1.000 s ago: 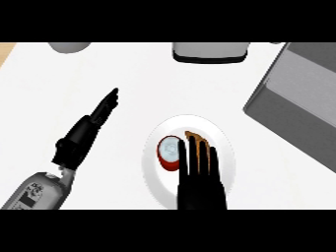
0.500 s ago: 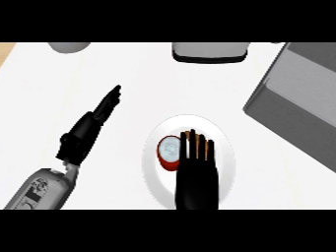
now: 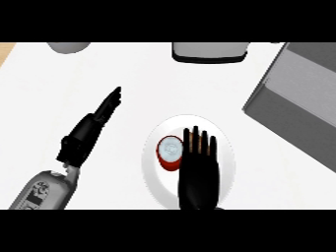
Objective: Pick the croissant from the plate and place it in the cardboard box
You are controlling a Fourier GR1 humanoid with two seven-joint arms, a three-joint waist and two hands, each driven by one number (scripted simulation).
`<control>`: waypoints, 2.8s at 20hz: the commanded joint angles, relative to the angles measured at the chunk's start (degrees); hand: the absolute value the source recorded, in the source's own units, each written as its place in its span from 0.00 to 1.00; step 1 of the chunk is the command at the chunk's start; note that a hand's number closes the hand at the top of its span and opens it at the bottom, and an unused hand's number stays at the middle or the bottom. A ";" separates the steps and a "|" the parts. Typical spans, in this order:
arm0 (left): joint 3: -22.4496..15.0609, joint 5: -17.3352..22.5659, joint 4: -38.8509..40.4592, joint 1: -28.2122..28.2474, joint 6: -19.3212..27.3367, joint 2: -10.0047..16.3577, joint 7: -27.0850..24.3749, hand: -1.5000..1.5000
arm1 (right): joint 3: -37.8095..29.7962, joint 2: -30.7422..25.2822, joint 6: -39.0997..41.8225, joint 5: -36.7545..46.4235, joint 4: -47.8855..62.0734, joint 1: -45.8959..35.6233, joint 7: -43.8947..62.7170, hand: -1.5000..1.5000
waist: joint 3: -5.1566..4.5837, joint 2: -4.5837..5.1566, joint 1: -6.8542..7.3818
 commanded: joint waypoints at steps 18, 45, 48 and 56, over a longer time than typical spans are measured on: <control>5.14 -4.59 0.75 1.69 -4.27 -3.65 -1.59 0.50 | -2.08 0.79 -4.54 -5.82 12.92 -3.42 2.80 0.00 | 0.00 0.07 0.14; 9.33 -5.13 -0.08 -0.25 -7.75 -4.93 1.53 0.50 | -28.84 -13.85 -7.93 -15.52 15.70 -6.43 -20.45 1.00 | 0.03 0.17 -0.48; 6.71 -7.92 -3.24 2.57 -5.90 -7.13 2.55 0.50 | -30.99 -15.13 -8.26 -13.37 18.30 -10.31 -21.74 1.00 | 0.02 0.01 0.01; 8.47 -8.11 -1.68 2.36 -7.91 -6.99 1.24 0.50 | -26.23 -15.72 -5.36 -2.13 0.10 -6.06 -10.96 1.00 | -0.04 -0.27 -0.68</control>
